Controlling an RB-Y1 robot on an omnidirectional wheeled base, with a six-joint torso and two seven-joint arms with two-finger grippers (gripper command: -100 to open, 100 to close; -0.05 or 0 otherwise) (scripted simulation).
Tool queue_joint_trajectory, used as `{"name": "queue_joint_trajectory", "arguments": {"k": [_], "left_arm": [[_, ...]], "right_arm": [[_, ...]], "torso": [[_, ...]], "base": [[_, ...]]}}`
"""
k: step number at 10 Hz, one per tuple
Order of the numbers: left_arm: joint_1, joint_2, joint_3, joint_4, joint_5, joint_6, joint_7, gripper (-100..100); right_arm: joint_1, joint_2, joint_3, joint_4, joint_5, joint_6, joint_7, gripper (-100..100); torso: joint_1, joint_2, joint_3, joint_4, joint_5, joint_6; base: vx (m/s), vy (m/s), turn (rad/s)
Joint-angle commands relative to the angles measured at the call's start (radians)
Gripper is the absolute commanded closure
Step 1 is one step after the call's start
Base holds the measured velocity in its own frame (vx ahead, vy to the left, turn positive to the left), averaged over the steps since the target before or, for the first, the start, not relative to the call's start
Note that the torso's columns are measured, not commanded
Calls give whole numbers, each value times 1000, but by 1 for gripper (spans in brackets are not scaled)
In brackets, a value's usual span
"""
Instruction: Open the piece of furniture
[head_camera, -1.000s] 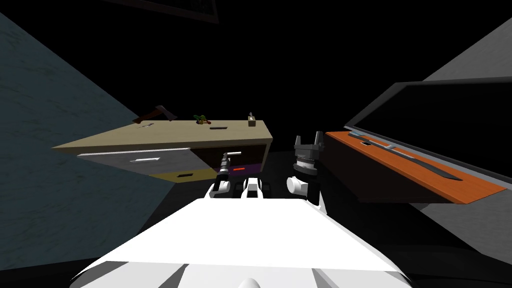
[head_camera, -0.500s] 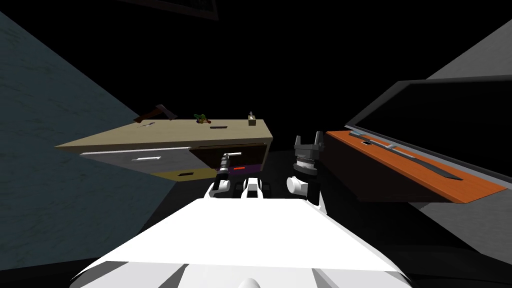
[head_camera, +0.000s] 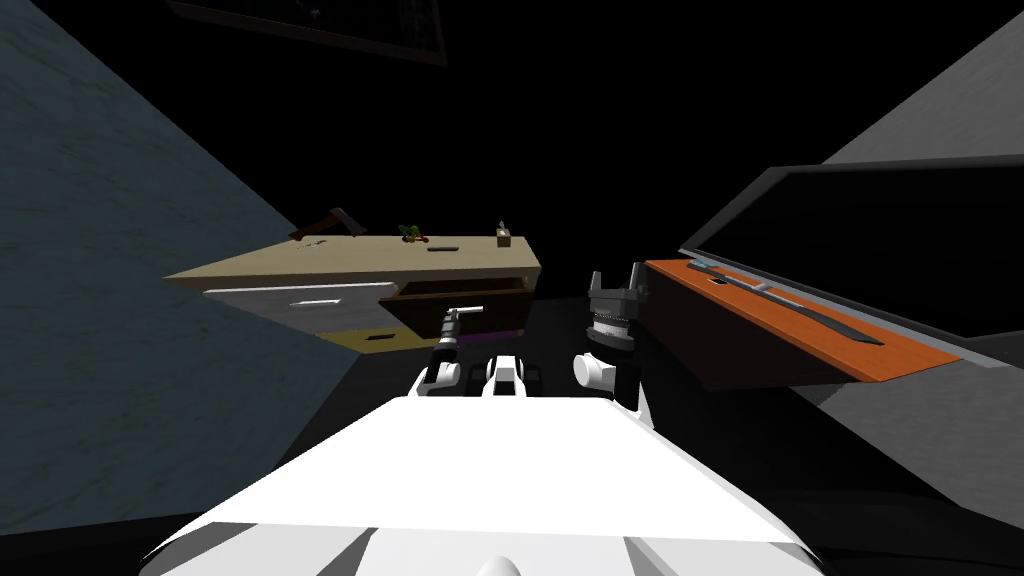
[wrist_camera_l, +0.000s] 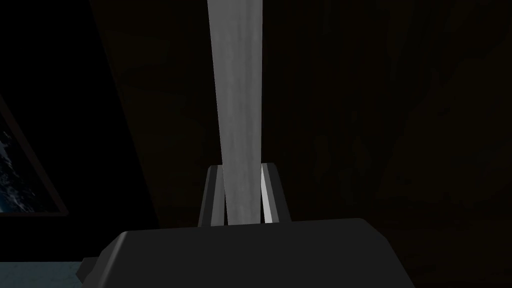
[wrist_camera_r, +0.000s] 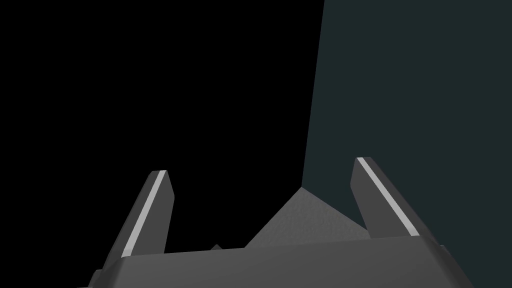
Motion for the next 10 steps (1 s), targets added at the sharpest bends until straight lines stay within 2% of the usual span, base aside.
{"name": "queue_joint_trajectory", "arguments": {"k": [1, 3, 4, 10], "left_arm": [[17, 0, -6, -15, -1, -3, 0, 100], [19, 1, -6, -17, -1, -2, 1, 100], [26, 0, -7, -64, 0, 44, -1, -100], [38, -3, -6, -211, 2, 180, -6, -100]], "right_arm": [[0, 0, 0, 0, 0, 0, 0, 0], [0, 0, 0, 0, 0, 0, 0, 0], [0, 0, 0, 0, 0, 0, 0, 0], [0, 0, 0, 0, 0, 0, 0, 0]], "torso": [[-1, 3, 2, 0, 1, 1], [0, 1, 1, 0, 0, 2], [1, -4, -1, 1, 0, 2], [1, 1, 1, 0, 1, 1]], "base": [[-171, -48, 21], [-135, -15, 8], [-34, -5, 7], [-14, -2, 5]]}}
